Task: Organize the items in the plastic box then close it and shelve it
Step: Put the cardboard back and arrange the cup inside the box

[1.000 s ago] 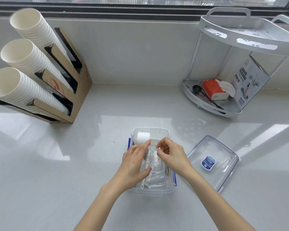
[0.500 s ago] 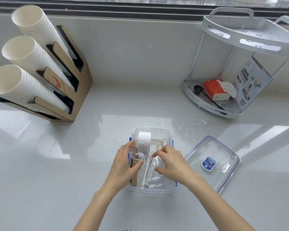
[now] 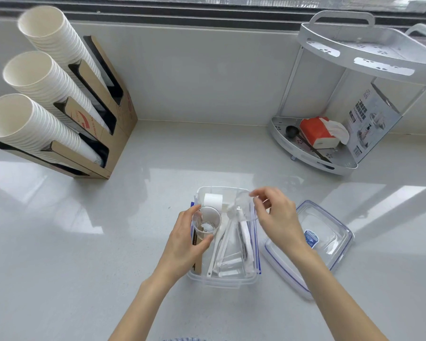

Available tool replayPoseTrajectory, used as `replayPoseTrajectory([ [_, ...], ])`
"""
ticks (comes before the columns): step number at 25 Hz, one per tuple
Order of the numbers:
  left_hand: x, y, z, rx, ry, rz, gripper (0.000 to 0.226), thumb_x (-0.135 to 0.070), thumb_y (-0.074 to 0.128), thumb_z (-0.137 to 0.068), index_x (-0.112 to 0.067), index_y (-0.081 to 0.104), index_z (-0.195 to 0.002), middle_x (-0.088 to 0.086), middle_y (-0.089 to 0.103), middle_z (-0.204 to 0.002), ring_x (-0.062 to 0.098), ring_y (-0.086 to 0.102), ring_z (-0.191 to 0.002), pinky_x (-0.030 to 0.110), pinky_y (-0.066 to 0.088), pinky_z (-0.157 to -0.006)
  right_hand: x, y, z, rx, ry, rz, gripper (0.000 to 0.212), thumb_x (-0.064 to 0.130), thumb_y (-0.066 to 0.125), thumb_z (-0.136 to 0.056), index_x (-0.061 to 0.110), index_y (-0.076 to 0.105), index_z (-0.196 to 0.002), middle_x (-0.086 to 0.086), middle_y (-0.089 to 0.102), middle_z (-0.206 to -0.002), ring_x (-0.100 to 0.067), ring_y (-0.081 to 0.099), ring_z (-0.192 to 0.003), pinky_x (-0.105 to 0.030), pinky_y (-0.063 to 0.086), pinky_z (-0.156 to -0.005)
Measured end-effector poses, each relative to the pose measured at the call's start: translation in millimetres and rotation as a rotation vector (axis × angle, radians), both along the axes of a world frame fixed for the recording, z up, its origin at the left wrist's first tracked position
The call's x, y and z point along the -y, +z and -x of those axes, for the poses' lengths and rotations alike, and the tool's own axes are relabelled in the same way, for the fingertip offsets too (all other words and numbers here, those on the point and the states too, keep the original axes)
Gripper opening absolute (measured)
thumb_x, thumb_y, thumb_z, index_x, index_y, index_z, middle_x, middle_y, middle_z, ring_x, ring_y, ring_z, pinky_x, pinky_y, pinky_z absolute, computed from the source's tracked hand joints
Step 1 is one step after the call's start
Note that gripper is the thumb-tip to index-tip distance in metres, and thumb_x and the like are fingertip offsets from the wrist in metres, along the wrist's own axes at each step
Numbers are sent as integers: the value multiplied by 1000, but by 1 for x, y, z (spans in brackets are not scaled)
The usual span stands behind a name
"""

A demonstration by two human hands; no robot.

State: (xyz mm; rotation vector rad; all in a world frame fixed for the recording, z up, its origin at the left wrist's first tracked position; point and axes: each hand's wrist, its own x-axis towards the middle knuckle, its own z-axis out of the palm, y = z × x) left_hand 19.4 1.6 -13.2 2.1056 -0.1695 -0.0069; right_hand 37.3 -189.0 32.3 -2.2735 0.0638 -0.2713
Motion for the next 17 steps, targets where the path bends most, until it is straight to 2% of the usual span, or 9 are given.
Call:
replayPoseTrajectory([
  [3,3,2,1,7,-35,-11,59,-16,66,-77,-21,37,-128,-6,48,-113,-2,47,-101,-10,26,-79,-1,15,-3,-20,4,-195,27,10,53,-85,34,57,-74,7,60,-72,-11,59,-64,-2,40,-58],
  [5,7,3,3,11,-62,-29,60,-18,67,-77,-19,37,-128,-9,45,-112,-4,46,-98,-9,25,-80,-10,15,-3,-72,58,-221,26,10,54,-84,33,58,-74,5,60,-70,-10,58,-62,-4,41,-57],
  [8,9,4,5,18,-84,-47,61,-20,66,-77,-16,36,-130,-10,42,-114,5,44,-105,0,27,-86,-23,5,1,-151,130,-179,17,13,55,-84,28,62,-79,8,57,-68,3,53,-55,-3,40,-56],
  [11,8,4,6,14,-86,-34,59,-19,67,-76,-17,39,-127,-14,44,-113,7,45,-108,7,29,-89,-27,-6,2,-214,190,-154,10,24,55,-85,25,65,-89,13,56,-70,9,53,-53,-1,40,-57],
  [15,5,1,6,-16,-38,-7,58,-18,69,-75,-20,39,-125,-11,47,-115,8,47,-107,8,31,-87,-21,-11,1,-215,156,-147,16,28,51,-88,21,66,-93,11,59,-74,3,54,-59,-1,39,-59],
  [17,3,-1,5,-44,-12,1,62,-19,69,-75,-20,36,-128,-8,47,-121,8,47,-109,9,31,-88,-16,-14,2,-243,198,-42,17,24,52,-87,20,64,-98,8,59,-80,-2,55,-68,-4,41,-66],
])
